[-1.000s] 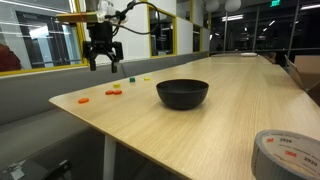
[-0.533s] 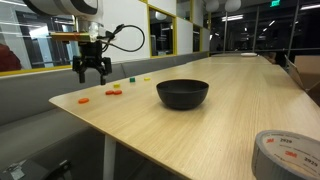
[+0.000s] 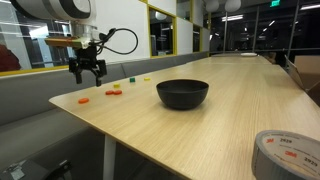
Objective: Pick up the orange objects from the table and put them in the bowl
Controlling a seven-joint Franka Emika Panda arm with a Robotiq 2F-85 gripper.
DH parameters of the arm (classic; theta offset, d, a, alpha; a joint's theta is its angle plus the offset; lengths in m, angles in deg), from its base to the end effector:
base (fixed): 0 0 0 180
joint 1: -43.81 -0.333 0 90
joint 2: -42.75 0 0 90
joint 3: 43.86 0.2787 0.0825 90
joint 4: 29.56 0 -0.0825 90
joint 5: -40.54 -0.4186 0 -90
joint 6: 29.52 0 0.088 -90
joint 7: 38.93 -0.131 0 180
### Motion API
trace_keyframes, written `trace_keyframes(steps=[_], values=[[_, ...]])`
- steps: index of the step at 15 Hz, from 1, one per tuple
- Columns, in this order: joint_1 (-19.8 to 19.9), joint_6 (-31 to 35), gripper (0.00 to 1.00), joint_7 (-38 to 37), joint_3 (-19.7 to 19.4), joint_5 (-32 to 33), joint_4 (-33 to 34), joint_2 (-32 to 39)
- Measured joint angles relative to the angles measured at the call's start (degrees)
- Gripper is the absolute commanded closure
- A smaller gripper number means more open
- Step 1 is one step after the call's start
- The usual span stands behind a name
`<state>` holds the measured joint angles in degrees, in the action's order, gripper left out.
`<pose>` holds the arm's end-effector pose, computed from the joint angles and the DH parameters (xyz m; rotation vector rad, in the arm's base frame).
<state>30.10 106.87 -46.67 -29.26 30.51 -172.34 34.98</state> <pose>0.4305 0.2328 0.2518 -3.0308 -0.3524 0.0097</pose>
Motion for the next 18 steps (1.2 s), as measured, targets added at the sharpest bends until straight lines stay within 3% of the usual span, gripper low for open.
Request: trace_keyframes(steps=[3,8,13,18], values=[[-0.1,5.5,0.00,-2.4,1.1,1.5,-2.8,0.5],[-0.1,13.9,0.00,-11.0,3.2,10.2,-6.8,2.8],[-0.1,15.2,0.00,-19.7,3.7,18.9,-7.2,3.9],[-0.1,15.2,0.00,-22.1,3.7,20.2,-7.2,3.9]])
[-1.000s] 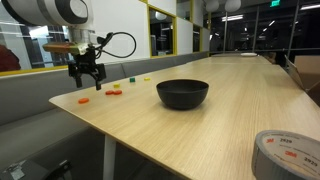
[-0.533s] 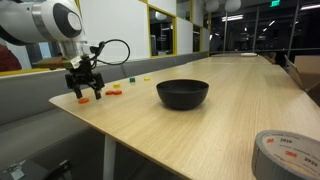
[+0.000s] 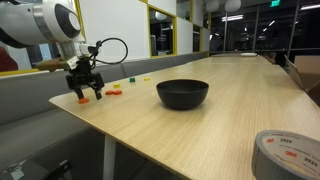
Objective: Pick up the orange objects from the table and put them in the bowl
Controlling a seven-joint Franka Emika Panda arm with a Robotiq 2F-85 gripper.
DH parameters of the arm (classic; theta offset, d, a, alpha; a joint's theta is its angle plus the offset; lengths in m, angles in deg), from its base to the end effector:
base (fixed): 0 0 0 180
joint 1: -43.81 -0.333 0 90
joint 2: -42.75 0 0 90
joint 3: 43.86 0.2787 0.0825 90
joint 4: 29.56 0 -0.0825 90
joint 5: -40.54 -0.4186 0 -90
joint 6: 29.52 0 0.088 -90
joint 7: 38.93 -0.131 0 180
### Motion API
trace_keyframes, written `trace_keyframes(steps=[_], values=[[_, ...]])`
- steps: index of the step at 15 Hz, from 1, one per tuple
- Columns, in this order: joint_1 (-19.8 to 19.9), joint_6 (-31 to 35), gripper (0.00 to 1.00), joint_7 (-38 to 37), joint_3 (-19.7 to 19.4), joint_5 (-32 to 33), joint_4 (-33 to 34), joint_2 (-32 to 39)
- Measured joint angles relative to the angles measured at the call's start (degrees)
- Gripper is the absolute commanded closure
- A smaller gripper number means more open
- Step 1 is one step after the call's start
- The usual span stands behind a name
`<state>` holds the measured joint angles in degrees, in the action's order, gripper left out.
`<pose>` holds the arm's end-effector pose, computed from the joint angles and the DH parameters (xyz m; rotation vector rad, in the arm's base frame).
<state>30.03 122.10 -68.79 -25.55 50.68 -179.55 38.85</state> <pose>0.3942 0.2464 0.1916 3.0708 0.2944 0.2102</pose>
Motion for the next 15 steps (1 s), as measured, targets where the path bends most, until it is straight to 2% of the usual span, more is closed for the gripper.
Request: trace_keyframes(steps=[8,9,10,15], values=[[-1.1,0.0,0.00,0.0,0.1,-4.9,0.0,0.2],[-1.2,0.0,0.25,0.0,0.1,-5.2,0.0,0.2],[-1.3,0.0,0.26,0.0,0.1,-5.3,0.0,0.3],[-1.4,0.0,0.64,0.0,0.1,-5.3,0.5,0.6]])
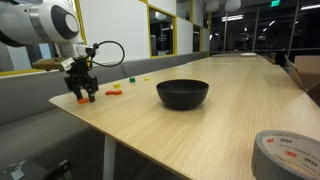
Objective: Pick up the orange objects from the table and put them in the bowl
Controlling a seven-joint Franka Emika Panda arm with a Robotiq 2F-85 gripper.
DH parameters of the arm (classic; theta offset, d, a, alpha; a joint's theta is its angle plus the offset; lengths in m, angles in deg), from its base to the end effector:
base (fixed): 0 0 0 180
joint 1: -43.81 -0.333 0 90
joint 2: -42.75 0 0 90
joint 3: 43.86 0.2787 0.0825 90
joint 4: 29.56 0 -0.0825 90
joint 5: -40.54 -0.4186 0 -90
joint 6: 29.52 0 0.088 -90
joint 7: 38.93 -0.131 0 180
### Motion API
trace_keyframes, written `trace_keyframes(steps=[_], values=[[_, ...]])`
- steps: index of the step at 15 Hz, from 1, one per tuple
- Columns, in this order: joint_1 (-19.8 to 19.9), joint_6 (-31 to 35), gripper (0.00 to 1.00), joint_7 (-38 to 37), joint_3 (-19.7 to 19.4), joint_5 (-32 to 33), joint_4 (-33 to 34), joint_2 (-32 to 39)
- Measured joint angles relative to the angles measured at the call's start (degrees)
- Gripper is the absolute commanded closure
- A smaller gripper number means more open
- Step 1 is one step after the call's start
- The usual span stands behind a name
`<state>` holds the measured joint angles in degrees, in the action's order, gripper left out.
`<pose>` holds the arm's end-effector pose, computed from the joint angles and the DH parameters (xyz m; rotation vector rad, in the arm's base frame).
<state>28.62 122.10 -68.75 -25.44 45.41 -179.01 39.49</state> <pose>0.3902 0.2575 0.1906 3.1246 0.2182 0.1724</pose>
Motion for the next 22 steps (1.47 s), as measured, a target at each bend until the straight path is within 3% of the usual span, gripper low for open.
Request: trace_keyframes(steps=[2,4,12,17,22], values=[[0.0,-0.1,0.79,0.0,0.0,0.0,0.4,0.0],[0.0,-0.3,0.75,0.0,0.0,0.0,0.8,-0.1],[1.2,-4.2,0.75,-1.6,-1.1,1.6,1.5,-1.4],[6.3,-8.3,0.75,-1.7,-5.0,1.8,1.8,-9.8],[14.0,-11.7,0.75,-1.6,-8.7,3.2,1.5,-19.2]])
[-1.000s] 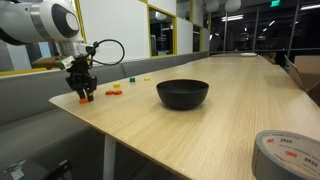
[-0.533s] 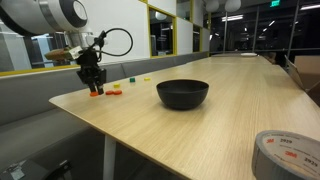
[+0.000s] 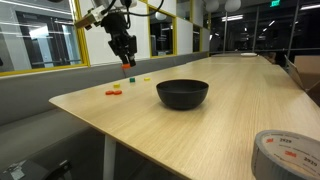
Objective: Pick up the orange objects from the table and put them in the bowl
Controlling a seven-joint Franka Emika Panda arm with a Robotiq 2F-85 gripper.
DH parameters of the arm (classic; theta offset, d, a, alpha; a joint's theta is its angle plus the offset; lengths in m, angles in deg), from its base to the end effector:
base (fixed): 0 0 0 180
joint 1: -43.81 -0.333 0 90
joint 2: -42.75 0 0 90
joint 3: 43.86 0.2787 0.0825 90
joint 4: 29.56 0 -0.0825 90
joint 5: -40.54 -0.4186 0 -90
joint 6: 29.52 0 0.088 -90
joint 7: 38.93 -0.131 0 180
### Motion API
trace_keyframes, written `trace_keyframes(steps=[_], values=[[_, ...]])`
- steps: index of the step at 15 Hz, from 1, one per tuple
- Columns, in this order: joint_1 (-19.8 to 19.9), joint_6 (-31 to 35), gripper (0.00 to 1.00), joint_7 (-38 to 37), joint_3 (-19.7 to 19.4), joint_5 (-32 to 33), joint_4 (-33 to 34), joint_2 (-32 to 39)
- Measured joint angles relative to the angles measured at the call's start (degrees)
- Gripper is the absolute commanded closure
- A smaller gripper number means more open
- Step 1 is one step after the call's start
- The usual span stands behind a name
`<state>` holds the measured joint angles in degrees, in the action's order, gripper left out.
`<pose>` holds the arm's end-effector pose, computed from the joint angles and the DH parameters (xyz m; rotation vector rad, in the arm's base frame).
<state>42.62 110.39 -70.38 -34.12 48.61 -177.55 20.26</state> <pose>0.4691 0.0824 0.3390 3.0129 -0.4032 0.4388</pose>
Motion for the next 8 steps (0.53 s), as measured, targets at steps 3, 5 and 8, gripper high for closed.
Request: trace_keyframes(steps=[3,5,8], values=[[5.0,-0.4,0.75,0.3,-2.1,0.6,-0.9,-3.8],[8.0,-0.4,0.75,0.9,-3.5,0.6,-1.4,-5.2],[11.4,-0.4,0.75,2.1,-5.6,0.6,-1.5,-5.2]])
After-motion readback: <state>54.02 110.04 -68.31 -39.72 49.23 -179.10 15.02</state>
